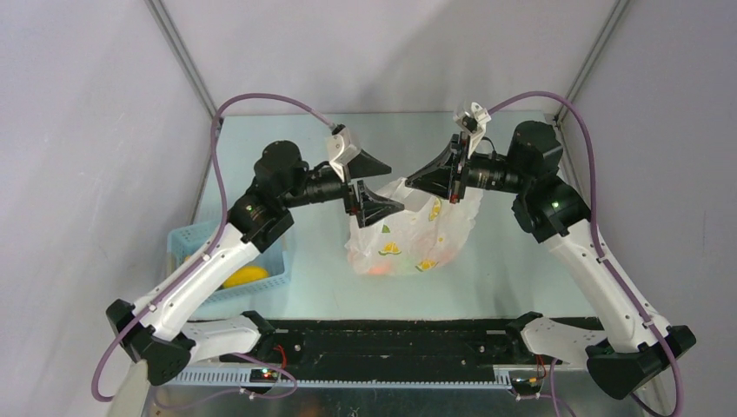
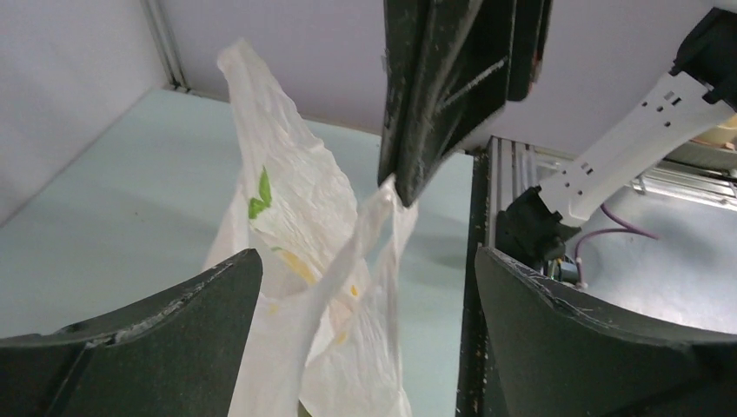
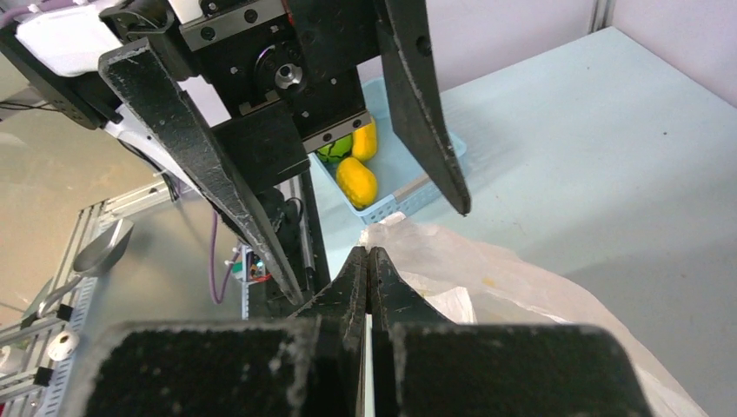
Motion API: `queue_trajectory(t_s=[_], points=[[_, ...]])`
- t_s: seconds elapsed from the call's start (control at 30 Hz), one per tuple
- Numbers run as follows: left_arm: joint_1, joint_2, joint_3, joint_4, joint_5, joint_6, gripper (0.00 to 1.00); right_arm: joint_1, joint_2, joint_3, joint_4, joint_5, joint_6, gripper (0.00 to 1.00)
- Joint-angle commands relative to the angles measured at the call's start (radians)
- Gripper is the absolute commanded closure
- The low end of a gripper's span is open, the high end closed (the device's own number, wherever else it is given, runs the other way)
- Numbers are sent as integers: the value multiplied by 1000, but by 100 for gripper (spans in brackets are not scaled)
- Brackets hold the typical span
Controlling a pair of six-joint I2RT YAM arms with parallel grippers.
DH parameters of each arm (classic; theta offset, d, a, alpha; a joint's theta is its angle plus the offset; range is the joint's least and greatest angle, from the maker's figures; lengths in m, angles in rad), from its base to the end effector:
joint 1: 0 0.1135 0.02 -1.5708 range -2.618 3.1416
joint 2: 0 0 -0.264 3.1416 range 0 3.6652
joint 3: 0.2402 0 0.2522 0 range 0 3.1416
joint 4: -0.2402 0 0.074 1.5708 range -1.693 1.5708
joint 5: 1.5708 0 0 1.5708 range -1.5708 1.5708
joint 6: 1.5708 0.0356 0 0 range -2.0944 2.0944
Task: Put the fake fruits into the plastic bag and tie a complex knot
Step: Adjust the plastic bag at the center of the board.
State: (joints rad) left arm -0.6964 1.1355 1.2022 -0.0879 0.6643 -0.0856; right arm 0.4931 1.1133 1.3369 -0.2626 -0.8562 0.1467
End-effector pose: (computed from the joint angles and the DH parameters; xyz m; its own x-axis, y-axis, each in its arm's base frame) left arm 0.1786 -0.1779 0.4269 -0.0998 -0.0043 -0.9950 0.9729 0.2090 -0.0985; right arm 0.1865 0.1308 0.4594 -0.1765 0.0139 -0.9842 -0.9596 0.2203 0.1752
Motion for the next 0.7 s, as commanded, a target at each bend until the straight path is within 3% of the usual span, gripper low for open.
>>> queue_trajectory(t_s=[0.0, 0.1, 0.17, 0.47, 0.67], points=[[-2, 41, 48, 105, -30, -5, 1, -4, -16, 8, 55, -30, 40, 100], [-4, 74, 53, 171, 39, -66, 1, -4, -16, 8, 65, -30, 55, 100], [-5, 94, 49, 198, 93, -99, 6, -4, -17, 9, 72, -27, 62, 100], [-7, 106, -37, 247, 219, -193, 43, -6, -15, 8, 108, -2, 99, 100], [-17, 103, -94, 259, 211, -216, 53, -7, -15, 9, 99, 42, 98, 100]])
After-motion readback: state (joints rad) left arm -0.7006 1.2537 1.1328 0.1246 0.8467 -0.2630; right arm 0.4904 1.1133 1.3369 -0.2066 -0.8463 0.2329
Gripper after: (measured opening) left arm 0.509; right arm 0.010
